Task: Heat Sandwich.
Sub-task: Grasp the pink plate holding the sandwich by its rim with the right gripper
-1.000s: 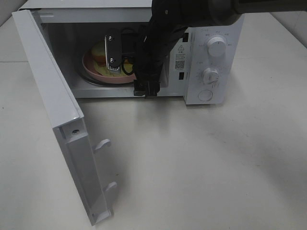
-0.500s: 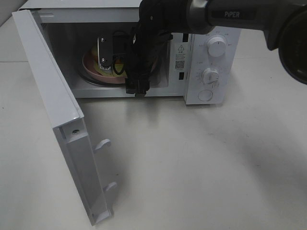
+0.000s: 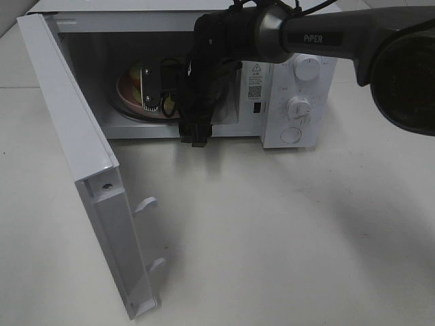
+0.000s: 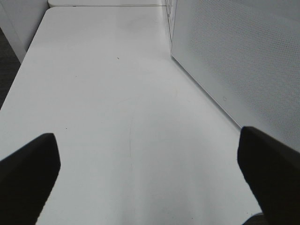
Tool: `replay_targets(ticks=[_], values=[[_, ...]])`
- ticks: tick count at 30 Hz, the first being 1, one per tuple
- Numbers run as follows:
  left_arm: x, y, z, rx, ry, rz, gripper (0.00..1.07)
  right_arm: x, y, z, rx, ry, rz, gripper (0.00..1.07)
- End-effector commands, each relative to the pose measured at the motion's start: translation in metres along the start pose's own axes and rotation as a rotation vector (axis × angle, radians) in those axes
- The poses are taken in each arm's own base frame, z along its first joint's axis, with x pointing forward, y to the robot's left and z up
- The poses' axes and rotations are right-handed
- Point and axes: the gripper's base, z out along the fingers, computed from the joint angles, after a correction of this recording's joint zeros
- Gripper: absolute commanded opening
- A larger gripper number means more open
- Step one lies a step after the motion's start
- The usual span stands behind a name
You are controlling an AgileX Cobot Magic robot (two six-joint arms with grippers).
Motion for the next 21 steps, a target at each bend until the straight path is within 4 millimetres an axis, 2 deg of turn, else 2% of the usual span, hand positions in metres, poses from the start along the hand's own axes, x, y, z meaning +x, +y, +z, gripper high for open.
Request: replay_targets(ticks=[1,2,3,4,5,6,21], values=[[0.0023,-0.0001,-0.0025,0.004,-0.032,0.004,0.98,0.0029,-0.0008,-0.0002,-0.01,0.006,0.018,0.54],[0.0023,-0.0001,-0.0025,0.004,-0.032,0.004,0.98,0.0033,0.0001,-0.0003,-0.019,0.011,0.018,0.44],[0.0023,-0.0001,-0.0025,0.004,-0.032,0.004,0.98,0.0033,0.0001,-0.0003,-0.019,0.011,0.018,0.44],[0.0023,-0.0001,-0.0025,0.004,-0.032,0.004,0.98,0.0037,0.0009,-0.0003,-0.028,0.015,0.018,0.35],[0.0023,-0.0001,-0.0025,0.004,-0.032,0.004,0.98,0.0043,0.0021,-0.0008,-0.044,0.023,0.018,0.11],[0.0023,-0.0001,-0.0025,0.004,-0.032,0.004,0.98,0.0045,0.0025,-0.0008,-0.048,0.025,0.018,0.02],[0.0023,-0.0001,-0.0025,0.004,-0.032,0.004,0.98,0.0032,-0.0002,-0.0073,-0.038,0.019,0.014,0.0]])
